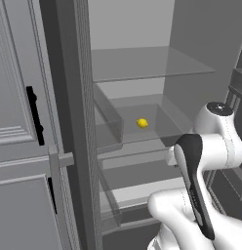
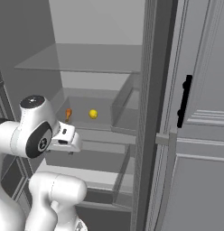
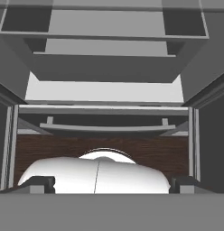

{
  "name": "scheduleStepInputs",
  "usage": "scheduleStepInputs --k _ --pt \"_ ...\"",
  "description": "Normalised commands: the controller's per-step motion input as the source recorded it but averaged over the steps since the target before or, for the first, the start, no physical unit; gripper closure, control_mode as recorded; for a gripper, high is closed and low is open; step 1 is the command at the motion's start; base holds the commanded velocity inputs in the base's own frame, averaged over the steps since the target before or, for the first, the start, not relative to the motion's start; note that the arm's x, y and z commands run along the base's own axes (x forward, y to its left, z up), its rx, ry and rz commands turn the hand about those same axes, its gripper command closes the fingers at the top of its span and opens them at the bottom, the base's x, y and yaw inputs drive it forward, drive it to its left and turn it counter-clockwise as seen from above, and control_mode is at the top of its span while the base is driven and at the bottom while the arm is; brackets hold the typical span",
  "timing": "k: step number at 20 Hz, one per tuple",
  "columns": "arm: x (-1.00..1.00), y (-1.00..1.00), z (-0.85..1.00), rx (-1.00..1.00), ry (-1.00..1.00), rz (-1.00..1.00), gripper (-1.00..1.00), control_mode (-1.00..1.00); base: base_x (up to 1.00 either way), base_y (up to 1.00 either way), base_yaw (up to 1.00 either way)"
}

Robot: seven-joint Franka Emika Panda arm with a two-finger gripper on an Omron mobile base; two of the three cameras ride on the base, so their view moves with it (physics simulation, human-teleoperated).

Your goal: Place one lemon and one chicken drumstick in each tupperware on the nearby counter, to pack two identical lunches.

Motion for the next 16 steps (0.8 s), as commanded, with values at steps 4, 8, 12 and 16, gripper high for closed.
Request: scheduleStepInputs --k 4,8,12,16 --pt "0.00 0.00 0.00 0.00 0.00 0.00 -1.00 1.00 0.14 0.00 0.01" --pt "0.32 0.00 0.00 0.00 -0.36 0.10 -1.00 -1.00 0.00 0.00 0.00" --pt "0.30 0.06 0.01 0.04 -0.49 0.16 -1.00 -1.00 0.00 0.00 0.00" --pt "0.20 0.09 0.11 0.05 -0.51 0.04 -1.00 -1.00 0.00 0.00 0.00"
